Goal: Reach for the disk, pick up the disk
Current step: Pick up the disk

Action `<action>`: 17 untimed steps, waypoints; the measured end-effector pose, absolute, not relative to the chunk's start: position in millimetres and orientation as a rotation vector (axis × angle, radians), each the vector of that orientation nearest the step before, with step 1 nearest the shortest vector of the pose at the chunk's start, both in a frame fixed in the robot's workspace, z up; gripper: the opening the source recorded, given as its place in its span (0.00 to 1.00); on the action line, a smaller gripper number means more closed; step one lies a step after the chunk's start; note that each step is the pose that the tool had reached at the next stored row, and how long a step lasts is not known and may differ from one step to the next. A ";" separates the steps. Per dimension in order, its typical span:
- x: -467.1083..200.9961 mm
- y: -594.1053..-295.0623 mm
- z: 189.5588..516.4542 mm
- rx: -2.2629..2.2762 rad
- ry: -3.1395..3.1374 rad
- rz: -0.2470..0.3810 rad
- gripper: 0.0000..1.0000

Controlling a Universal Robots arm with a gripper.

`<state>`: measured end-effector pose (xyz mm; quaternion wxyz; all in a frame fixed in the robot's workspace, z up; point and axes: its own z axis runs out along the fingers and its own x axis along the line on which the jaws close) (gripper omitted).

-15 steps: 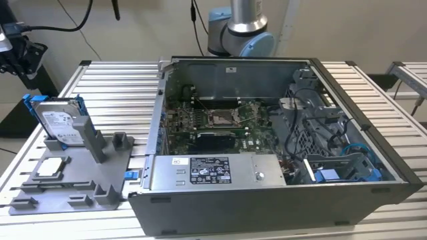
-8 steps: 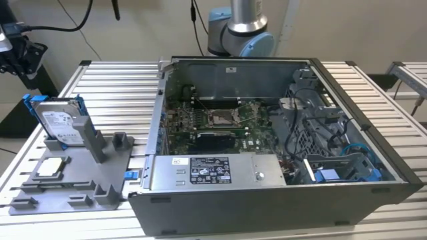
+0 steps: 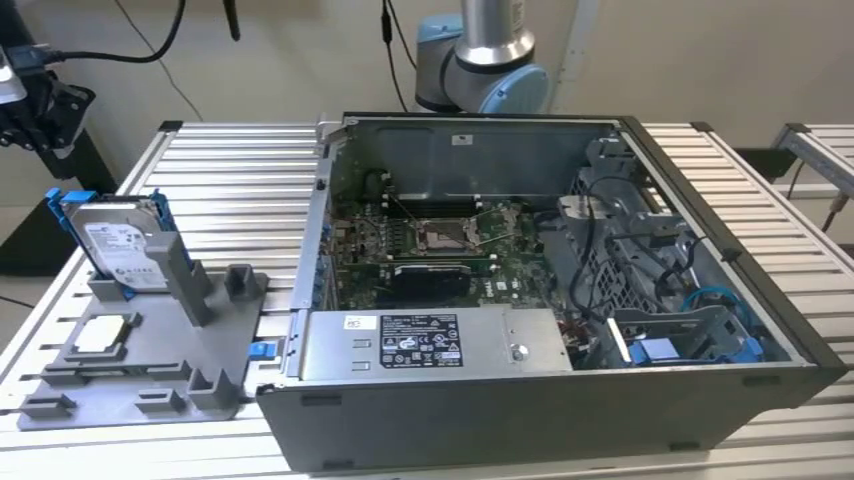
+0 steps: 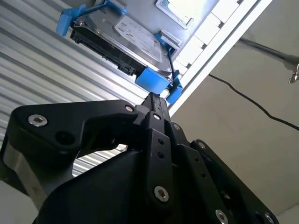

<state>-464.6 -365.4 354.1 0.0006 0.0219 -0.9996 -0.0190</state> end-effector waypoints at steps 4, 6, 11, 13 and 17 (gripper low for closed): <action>-464.6 -365.4 354.2 0.143 -3.136 -0.059 0.00; -464.6 -365.4 354.2 0.193 -3.132 -0.059 0.00; -464.6 -365.4 354.2 0.321 -3.120 -0.059 0.00; -464.6 -365.4 354.2 0.373 -3.114 -0.059 0.00; -464.6 -365.4 354.2 0.479 -3.098 -0.059 0.00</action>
